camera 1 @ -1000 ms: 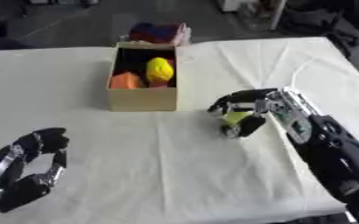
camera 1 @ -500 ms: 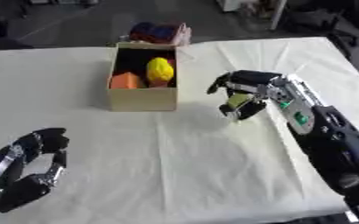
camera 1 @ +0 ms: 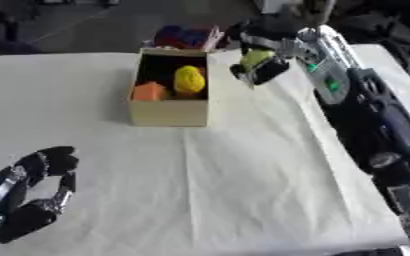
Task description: Pick up objects on the table and place them in the box.
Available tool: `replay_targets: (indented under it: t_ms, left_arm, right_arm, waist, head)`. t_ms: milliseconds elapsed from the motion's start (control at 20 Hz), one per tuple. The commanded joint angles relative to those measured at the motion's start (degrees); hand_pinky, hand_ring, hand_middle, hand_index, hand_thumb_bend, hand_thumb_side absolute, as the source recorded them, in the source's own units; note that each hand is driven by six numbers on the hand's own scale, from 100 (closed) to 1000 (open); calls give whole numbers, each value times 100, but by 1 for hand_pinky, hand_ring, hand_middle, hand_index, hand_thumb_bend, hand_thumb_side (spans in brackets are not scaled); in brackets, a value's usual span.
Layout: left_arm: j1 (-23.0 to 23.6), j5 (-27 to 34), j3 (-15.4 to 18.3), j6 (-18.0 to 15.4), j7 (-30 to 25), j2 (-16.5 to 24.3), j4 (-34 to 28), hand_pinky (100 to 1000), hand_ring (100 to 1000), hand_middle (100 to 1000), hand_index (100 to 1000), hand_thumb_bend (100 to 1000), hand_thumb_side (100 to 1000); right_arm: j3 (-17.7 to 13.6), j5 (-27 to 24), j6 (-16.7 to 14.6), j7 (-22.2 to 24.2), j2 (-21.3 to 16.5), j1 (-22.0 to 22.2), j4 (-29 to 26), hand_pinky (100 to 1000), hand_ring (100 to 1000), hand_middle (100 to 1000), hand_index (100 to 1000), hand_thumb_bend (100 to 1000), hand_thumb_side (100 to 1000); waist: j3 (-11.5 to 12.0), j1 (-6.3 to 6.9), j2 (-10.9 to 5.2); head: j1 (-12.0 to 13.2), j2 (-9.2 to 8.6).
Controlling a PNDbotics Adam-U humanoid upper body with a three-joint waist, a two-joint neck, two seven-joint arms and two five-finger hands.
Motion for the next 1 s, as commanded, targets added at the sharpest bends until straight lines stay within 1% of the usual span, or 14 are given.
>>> replay_targets:
  t_ms: [50,200,350,450,500,550,600,650,700,750,800,900,950,1000]
  left_arm:
    - [-153,46,-33,-22,-40,-9,-95,820,767,696,859,100,284]
    - [-293,60,-80,-35,-85,-18,-118,820,766,696,859,100,283]
    - [-388,70,-104,-36,-117,6,-131,820,766,696,859,100,282]
    - [-428,74,-105,-33,-119,16,-139,820,766,696,859,100,284]
    - [-443,76,-108,-31,-120,18,-143,820,766,696,859,100,286]
    - [-452,80,-112,-30,-125,17,-146,820,766,696,859,100,290]
    - [-456,84,-115,-29,-129,17,-148,821,766,696,859,100,291]
    - [-455,87,-115,-26,-131,19,-149,821,766,696,859,100,292]
    - [-451,87,-112,-21,-129,23,-149,821,766,696,859,100,300]
    - [-446,87,-110,-17,-128,29,-149,821,766,696,859,100,301]
    - [-441,86,-111,-14,-128,36,-150,821,766,696,859,100,303]
    - [-424,85,-109,-9,-129,34,-153,821,766,696,859,100,310]
    - [-407,84,-103,-6,-125,33,-153,821,766,696,859,100,315]
    - [-384,80,-92,-1,-117,36,-153,821,766,696,859,100,317]
  right_arm:
    - [-165,337,38,-209,185,-508,583,397,505,791,861,100,100]
    - [-398,692,189,-563,346,-852,1173,396,503,787,861,100,100]
    - [-693,1047,550,-1193,444,-1035,1764,391,506,799,885,100,100]
    - [-822,1292,847,-1805,517,-1082,2084,557,613,848,935,100,100]
    - [-857,1414,989,-2157,556,-1087,2198,647,689,876,951,100,180]
    - [-879,1538,1129,-2525,590,-1084,2281,731,759,894,962,100,288]
    - [-899,1632,1263,-2888,625,-1074,2351,764,788,902,967,100,337]
    - [-909,1682,1365,-3212,648,-1067,2400,822,833,910,971,100,404]
    - [-909,1694,1442,-3506,661,-1058,2424,854,858,907,968,100,443]
    - [-892,1684,1484,-3729,666,-1050,2440,863,859,910,970,100,463]
    - [-869,1658,1497,-3897,665,-1043,2444,865,857,909,970,100,465]
    - [-828,1559,1465,-4077,648,-1018,2392,866,851,906,969,100,460]
    - [-794,1487,1414,-4121,625,-999,2314,865,846,904,969,100,423]
    - [-742,1400,1336,-4125,587,-970,2193,865,846,906,970,100,408]
  waist:
    - [124,97,-42]
    - [404,72,79]
    - [700,17,182]
    - [838,-14,225]
    - [882,-26,241]
    - [912,-33,254]
    - [929,-38,264]
    - [936,-46,269]
    - [933,-59,272]
    - [922,-73,272]
    - [902,-88,272]
    - [843,-109,265]
    - [798,-120,255]
    - [747,-133,245]
  head:
    - [-118,-19]
    - [-252,-19]
    - [-418,-19]
    - [-492,-19]
    - [-514,-19]
    - [-528,-19]
    - [-537,-19]
    - [-544,-19]
    - [-546,-19]
    - [-542,-19]
    - [-537,-19]
    - [-518,-19]
    - [-502,-19]
    - [-482,-19]
